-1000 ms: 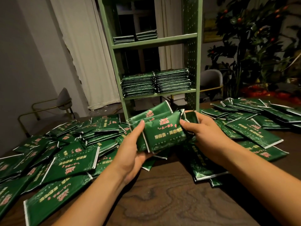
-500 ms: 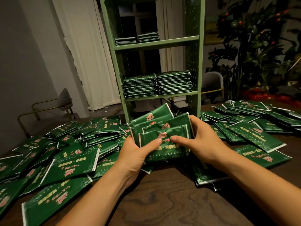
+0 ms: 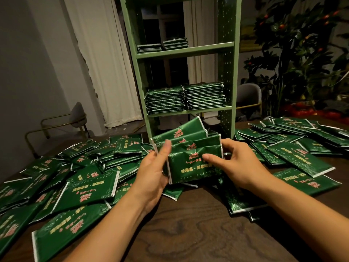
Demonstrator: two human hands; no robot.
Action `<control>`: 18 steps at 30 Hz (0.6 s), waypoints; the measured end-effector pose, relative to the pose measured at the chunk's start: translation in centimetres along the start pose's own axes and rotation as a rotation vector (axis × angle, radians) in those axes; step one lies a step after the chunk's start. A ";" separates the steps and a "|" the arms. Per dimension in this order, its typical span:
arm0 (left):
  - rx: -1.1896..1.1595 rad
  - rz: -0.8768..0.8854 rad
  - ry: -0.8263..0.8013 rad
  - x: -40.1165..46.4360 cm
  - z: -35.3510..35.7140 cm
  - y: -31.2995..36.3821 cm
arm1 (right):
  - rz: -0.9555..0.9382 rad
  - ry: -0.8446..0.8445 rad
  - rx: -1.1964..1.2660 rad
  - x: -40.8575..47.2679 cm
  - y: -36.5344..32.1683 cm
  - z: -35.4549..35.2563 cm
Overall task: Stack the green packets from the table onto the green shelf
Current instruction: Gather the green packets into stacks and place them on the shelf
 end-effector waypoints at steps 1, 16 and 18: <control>0.044 0.016 -0.018 0.0 0.1 -0.2 | -0.009 0.014 -0.001 0.0 0.1 -0.1; 0.336 0.214 -0.012 1.2 -1.1 0.4 | -0.104 -0.070 0.006 0.6 -1.0 0.3; 0.411 0.249 0.017 1.3 -1.5 0.5 | -0.100 -0.098 -0.038 0.6 -0.5 1.1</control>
Point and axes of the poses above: each hand's wrist, its own x-axis towards the middle knuckle, its own z-axis out of the palm, y = z × x, the point moved 6 cm from there along x, towards the middle knuckle, and after that the axes turned 5 degrees about z, right-handed, at the moved point
